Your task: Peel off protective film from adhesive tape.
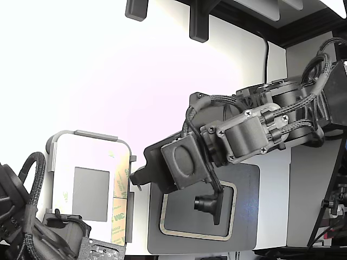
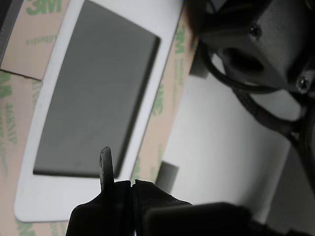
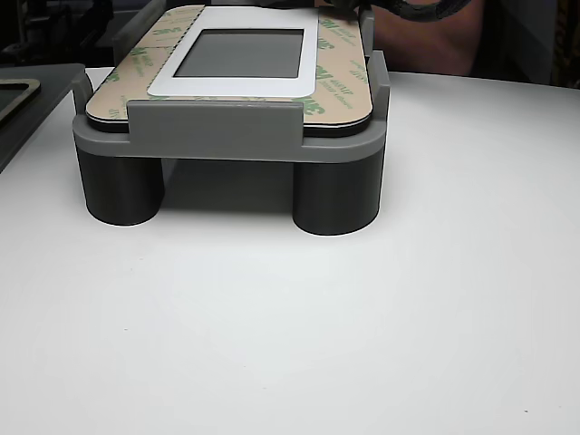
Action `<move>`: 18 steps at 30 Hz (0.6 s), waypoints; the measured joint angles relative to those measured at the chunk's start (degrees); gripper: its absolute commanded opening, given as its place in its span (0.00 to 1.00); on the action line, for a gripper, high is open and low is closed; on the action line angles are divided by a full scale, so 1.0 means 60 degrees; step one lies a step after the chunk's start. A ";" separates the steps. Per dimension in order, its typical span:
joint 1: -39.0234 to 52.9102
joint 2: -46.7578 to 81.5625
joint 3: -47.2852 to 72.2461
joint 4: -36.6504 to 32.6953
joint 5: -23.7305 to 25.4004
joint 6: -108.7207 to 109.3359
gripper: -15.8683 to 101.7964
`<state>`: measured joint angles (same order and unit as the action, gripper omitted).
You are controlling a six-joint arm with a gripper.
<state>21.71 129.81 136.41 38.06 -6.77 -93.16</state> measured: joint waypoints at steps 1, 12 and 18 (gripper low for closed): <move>0.0073 -0.0234 -0.0146 0.0000 0.0000 -0.0117 0.06; 0.0557 -0.2212 -0.1260 -0.0146 0.0044 -0.1055 0.06; 0.0703 -0.2769 -0.1567 -0.0381 0.0088 -0.1597 0.06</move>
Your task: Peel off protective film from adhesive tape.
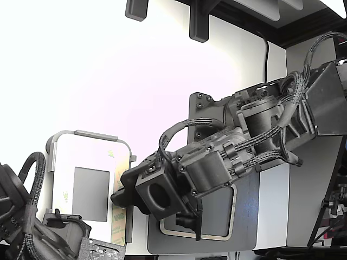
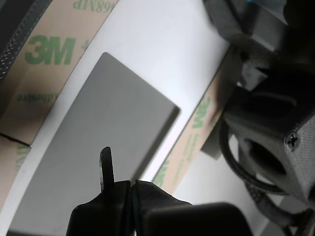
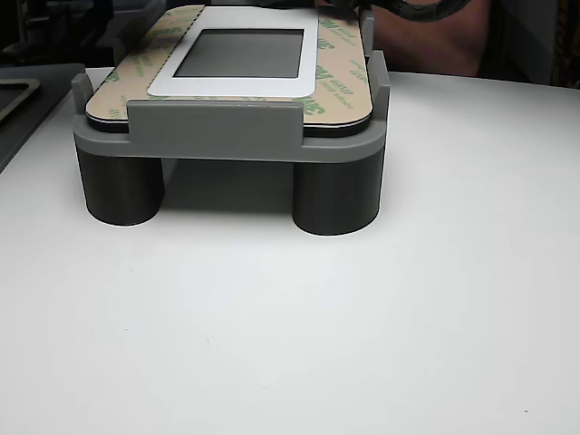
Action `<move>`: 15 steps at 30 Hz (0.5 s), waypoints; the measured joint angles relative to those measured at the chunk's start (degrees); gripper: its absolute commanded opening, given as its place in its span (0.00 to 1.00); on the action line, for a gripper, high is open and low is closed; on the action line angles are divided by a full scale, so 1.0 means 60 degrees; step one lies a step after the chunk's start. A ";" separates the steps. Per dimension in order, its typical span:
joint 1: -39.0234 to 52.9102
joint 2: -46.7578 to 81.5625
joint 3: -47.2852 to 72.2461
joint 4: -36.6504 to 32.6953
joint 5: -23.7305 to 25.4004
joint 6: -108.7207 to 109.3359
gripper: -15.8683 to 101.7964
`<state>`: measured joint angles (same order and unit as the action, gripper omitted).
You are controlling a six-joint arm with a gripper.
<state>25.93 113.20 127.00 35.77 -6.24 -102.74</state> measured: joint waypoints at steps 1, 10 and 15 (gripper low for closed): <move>0.0029 -0.0059 -0.0029 -0.0073 -0.0015 -0.0029 0.06; 0.0352 -0.0601 -0.0117 -0.0659 0.0073 -0.0088 0.06; 0.0410 -0.0820 -0.0117 -0.1084 0.0059 -0.0103 0.06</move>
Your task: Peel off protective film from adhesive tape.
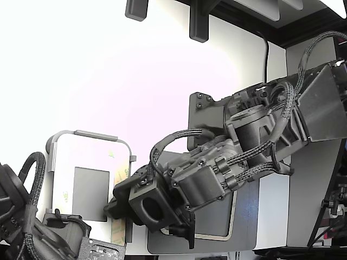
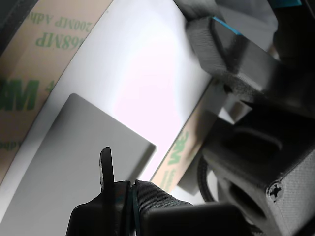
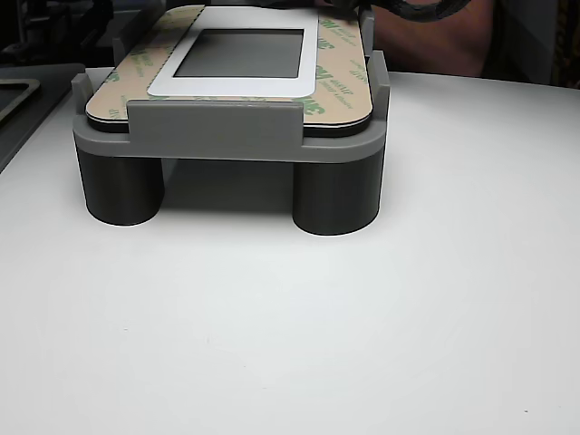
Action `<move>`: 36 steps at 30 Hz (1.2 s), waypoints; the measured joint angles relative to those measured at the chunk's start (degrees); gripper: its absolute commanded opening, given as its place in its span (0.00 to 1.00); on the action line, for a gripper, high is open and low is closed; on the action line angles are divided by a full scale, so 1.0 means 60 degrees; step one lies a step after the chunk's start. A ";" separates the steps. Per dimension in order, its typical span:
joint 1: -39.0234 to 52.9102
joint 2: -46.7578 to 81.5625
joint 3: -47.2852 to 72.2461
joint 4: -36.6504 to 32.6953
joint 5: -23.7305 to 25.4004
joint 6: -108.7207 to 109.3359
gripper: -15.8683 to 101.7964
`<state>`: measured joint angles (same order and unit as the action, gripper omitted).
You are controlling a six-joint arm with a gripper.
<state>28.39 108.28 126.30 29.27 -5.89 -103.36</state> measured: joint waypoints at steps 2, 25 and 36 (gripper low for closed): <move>0.0088 -0.0117 0.0000 -0.0132 0.0000 0.0059 0.06; 0.0410 -0.1084 -0.0278 -0.0645 -0.0029 0.0146 0.06; 0.0469 -0.1421 -0.0601 -0.0601 -0.0059 -0.0103 0.06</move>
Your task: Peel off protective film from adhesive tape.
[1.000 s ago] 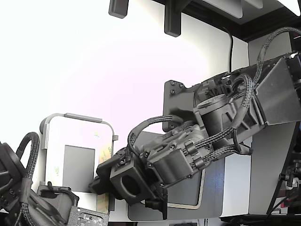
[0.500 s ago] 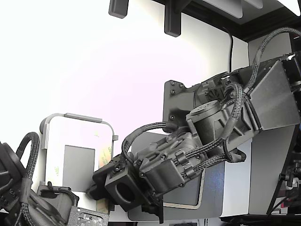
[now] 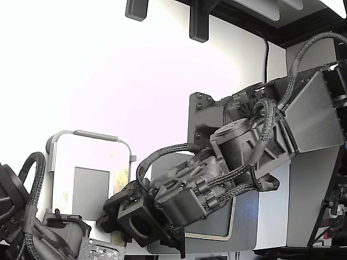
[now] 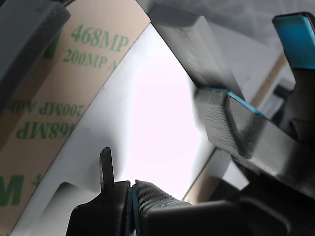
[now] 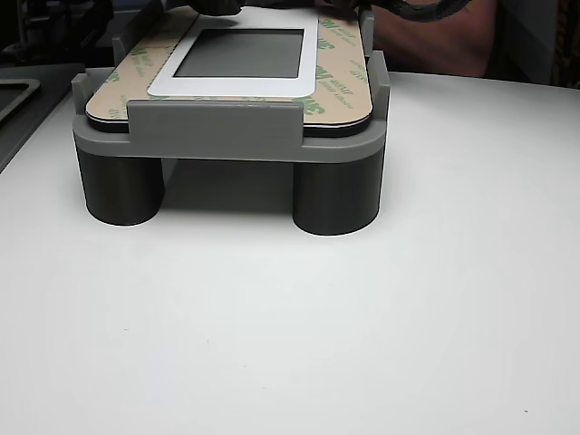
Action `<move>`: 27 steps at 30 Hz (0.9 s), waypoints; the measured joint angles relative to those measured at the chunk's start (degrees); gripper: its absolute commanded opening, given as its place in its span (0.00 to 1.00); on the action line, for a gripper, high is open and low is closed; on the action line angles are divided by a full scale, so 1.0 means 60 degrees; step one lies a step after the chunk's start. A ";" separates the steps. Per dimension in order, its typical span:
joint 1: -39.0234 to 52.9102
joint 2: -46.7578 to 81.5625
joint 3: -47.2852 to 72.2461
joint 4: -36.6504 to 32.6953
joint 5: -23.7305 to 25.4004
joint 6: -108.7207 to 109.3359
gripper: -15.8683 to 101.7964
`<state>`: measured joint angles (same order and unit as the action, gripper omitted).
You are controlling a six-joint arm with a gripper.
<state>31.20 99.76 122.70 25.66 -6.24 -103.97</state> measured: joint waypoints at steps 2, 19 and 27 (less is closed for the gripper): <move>0.0044 -0.0029 -0.0015 0.0000 0.0044 -0.0015 0.06; 0.0205 -0.0205 -0.0103 0.0000 0.0161 0.0029 0.06; 0.0249 -0.0234 -0.0117 0.0000 0.0205 0.0029 0.06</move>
<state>32.70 98.35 121.99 25.66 -5.01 -103.80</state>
